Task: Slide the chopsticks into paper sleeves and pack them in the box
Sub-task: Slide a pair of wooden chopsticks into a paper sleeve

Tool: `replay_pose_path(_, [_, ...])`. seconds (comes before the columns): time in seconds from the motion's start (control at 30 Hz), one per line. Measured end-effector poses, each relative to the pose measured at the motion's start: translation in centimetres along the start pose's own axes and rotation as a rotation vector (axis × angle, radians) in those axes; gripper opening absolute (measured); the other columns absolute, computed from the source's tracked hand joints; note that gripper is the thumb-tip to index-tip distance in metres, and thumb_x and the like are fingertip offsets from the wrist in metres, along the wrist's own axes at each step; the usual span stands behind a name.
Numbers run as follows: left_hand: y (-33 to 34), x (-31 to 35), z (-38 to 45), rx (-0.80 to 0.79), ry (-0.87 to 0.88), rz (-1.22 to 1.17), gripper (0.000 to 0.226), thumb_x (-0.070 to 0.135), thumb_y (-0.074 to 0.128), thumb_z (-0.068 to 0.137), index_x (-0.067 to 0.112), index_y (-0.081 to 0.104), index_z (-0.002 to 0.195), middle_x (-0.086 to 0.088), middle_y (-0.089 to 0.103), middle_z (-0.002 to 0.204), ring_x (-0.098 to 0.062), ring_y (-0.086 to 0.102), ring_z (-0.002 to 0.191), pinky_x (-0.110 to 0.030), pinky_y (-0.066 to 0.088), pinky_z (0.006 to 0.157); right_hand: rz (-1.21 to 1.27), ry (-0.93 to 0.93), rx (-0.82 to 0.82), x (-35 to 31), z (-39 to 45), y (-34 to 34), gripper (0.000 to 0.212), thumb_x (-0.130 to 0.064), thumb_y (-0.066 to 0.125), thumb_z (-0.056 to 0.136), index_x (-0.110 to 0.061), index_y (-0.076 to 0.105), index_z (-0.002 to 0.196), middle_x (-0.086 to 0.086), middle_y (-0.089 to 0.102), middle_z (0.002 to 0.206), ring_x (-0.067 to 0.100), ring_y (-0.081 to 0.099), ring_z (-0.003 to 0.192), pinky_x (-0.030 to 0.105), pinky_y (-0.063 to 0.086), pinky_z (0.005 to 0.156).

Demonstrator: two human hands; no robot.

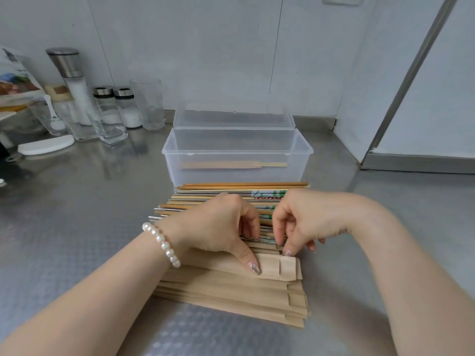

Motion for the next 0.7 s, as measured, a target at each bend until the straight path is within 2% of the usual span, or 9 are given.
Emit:
replay_pose_path(0.17, [-0.1, -0.1, 0.1, -0.007, -0.001, -0.021, 0.041, 0.039, 0.087, 0.050, 0.021, 0.069, 0.082, 0.008, 0.062, 0.072, -0.004, 0.052, 0.063, -0.015, 0.042, 0.057, -0.023, 0.004, 0.053, 0.0, 0.2, -0.3, 0.002, -0.010, 0.071, 0.074, -0.012, 0.071, 0.074, 0.003, 0.062, 0.061, 0.011, 0.052, 0.044, 0.017, 0.038, 0.040])
replay_pose_path(0.23, [-0.3, -0.2, 0.0, -0.002, 0.004, -0.046, 0.038, 0.040, 0.085, 0.053, 0.020, 0.069, 0.081, 0.011, 0.059, 0.067, -0.002, 0.050, 0.059, -0.013, 0.039, 0.055, 0.022, -0.024, 0.128, 0.0, -0.1, -1.2, 0.006, -0.009, 0.070, 0.073, -0.014, 0.071, 0.070, 0.003, 0.062, 0.059, 0.013, 0.052, 0.048, 0.020, 0.040, 0.046])
replay_pose_path(0.3, [-0.7, -0.3, 0.0, 0.030, 0.016, -0.071, 0.033, 0.041, 0.081, 0.060, 0.017, 0.068, 0.078, 0.010, 0.057, 0.062, -0.003, 0.047, 0.056, -0.013, 0.037, 0.053, 0.099, -0.097, 0.243, -0.3, -0.5, -2.4, 0.011, -0.007, 0.070, 0.072, -0.016, 0.071, 0.067, -0.001, 0.062, 0.058, 0.009, 0.050, 0.051, 0.023, 0.041, 0.052])
replay_pose_path(0.4, [-1.9, -0.6, -0.2, 0.117, 0.002, -0.092, 0.023, 0.042, 0.071, 0.074, 0.020, 0.066, 0.079, 0.006, 0.060, 0.065, -0.005, 0.047, 0.058, -0.020, 0.039, 0.056, 0.265, -0.238, 0.415, -1.2, -1.4, -4.3, 0.017, 0.001, 0.069, 0.072, -0.014, 0.071, 0.065, -0.007, 0.060, 0.054, 0.001, 0.047, 0.049, 0.015, 0.039, 0.052])
replay_pose_path(0.5, [-2.6, -0.7, -0.5, 0.141, -0.011, -0.104, 0.018, 0.037, 0.063, 0.083, 0.022, 0.065, 0.093, 0.001, 0.067, 0.074, -0.009, 0.054, 0.061, -0.021, 0.042, 0.060, 0.381, -0.361, 0.516, -1.5, -2.1, -5.5, 0.021, 0.003, 0.071, 0.071, -0.016, 0.071, 0.064, 0.003, 0.064, 0.060, 0.008, 0.052, 0.056, 0.021, 0.043, 0.056])
replay_pose_path(0.6, [-2.8, -0.8, -0.5, 0.147, -0.020, -0.159, 0.030, 0.040, 0.062, 0.080, 0.022, 0.064, 0.104, 0.008, 0.064, 0.069, -0.002, 0.051, 0.053, -0.015, 0.040, 0.055, 0.423, -0.409, 0.528, -1.5, -2.5, -5.8, 0.017, -0.002, 0.074, 0.067, -0.018, 0.073, 0.063, 0.011, 0.062, 0.068, 0.012, 0.052, 0.061, 0.022, 0.043, 0.058])
replay_pose_path(0.7, [-3.3, -1.4, -0.4, 0.189, -0.052, -0.151, 0.059, 0.057, 0.062, 0.061, 0.023, 0.063, 0.109, 0.012, 0.051, 0.068, 0.000, 0.045, 0.055, -0.011, 0.034, 0.055, 0.380, -0.403, 0.499, -1.5, -2.5, -5.8, 0.024, 0.005, 0.077, 0.066, -0.018, 0.073, 0.063, 0.006, 0.057, 0.079, 0.000, 0.047, 0.057, 0.011, 0.038, 0.057])
Point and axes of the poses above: each hand's wrist, its own z-axis towards the middle knuckle, its own y-axis out of the palm, x = y × z, the point moved 8 cm from there along z, towards the middle knuckle
